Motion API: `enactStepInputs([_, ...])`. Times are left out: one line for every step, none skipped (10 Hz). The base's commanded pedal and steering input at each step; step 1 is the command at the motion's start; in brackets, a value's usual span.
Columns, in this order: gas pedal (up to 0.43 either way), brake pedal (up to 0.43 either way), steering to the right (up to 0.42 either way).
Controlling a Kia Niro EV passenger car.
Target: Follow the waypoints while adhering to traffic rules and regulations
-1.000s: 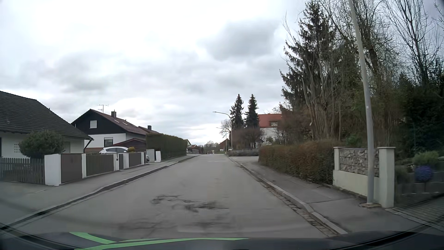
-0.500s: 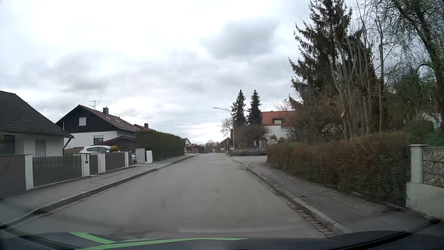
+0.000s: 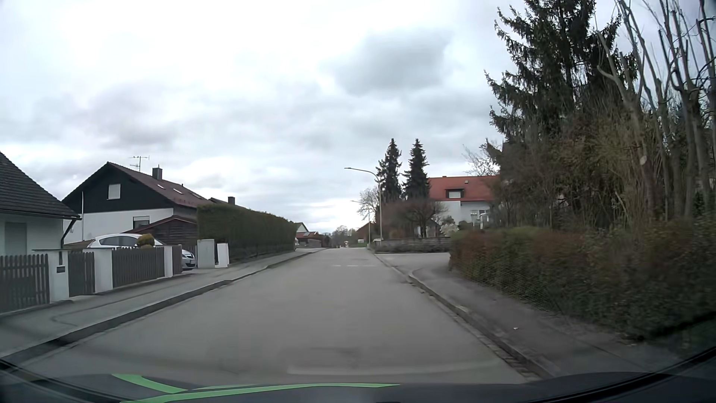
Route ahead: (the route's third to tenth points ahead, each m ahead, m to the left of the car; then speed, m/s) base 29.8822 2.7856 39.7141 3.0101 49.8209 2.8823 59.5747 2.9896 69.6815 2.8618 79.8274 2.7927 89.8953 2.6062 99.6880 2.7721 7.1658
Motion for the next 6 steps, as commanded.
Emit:
enactStepInputs([0.000, 0.049, -0.006])
enactStepInputs([0.000, 0.067, -0.005])
enactStepInputs([0.000, 0.079, -0.005])
enactStepInputs([0.000, 0.085, -0.005])
enactStepInputs([0.000, 0.110, -0.005])
enactStepInputs([0.000, 0.116, -0.005])
